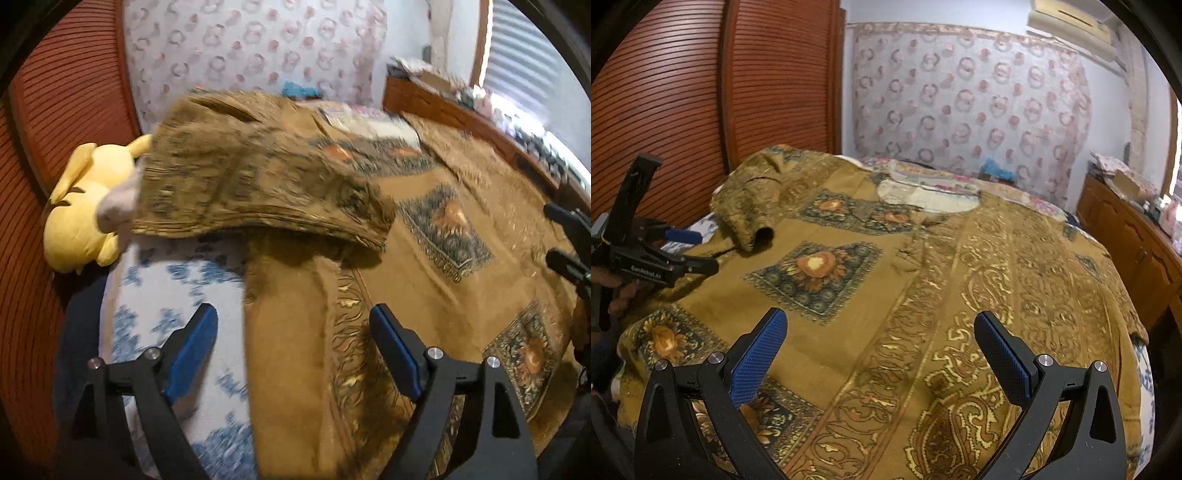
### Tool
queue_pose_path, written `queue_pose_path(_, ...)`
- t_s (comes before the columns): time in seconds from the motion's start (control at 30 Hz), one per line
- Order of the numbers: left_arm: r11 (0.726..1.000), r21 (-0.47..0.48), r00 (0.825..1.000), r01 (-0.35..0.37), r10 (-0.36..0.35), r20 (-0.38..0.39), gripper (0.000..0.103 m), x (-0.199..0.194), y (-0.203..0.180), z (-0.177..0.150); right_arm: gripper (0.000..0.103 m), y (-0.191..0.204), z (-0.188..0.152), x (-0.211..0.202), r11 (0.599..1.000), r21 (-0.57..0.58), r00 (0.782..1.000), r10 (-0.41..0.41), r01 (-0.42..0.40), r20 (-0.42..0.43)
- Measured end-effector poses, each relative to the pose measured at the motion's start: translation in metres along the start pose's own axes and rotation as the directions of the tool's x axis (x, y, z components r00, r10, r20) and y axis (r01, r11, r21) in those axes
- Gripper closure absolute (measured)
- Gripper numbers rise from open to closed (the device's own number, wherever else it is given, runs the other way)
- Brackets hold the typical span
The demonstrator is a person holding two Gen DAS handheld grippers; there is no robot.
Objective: Fold small clothes
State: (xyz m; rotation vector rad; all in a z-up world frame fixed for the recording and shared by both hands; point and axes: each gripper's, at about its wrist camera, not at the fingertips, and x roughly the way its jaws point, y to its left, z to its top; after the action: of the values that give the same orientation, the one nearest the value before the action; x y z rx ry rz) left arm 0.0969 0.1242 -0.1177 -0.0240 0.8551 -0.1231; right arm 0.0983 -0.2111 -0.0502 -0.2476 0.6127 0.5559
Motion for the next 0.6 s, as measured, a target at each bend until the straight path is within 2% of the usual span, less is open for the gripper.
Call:
queue_pose_path(0.17,0.996,-0.091,0.996,0.021,-0.013,0.091,0.018,-0.041,0.021,-0.009,0.0,0.011,0.032,0.002,0.995,-0.038,0.995,0.094,-0.093,0.013)
queue_pose_path(0.33,0.991,-0.133,0.985,-0.024,0.046,0.164,0.018,-0.075,0.041,-0.014,0.001,0.04,0.07,0.027,0.974,-0.107,0.98,0.201,-0.2,0.0)
queue_pose_path(0.5,0.985,-0.157,0.977,-0.064,0.094,0.191,0.018,-0.091,0.057,-0.02,0.006,0.082,0.103,0.07,0.93,-0.144,0.941,0.334,-0.339,-0.061)
queue_pose_path(0.6,0.981,-0.175,0.976,-0.08,0.113,0.188,0.018,-0.096,0.066,-0.028,0.015,0.109,0.115,0.094,0.882,-0.176,0.9,0.425,-0.437,-0.101)
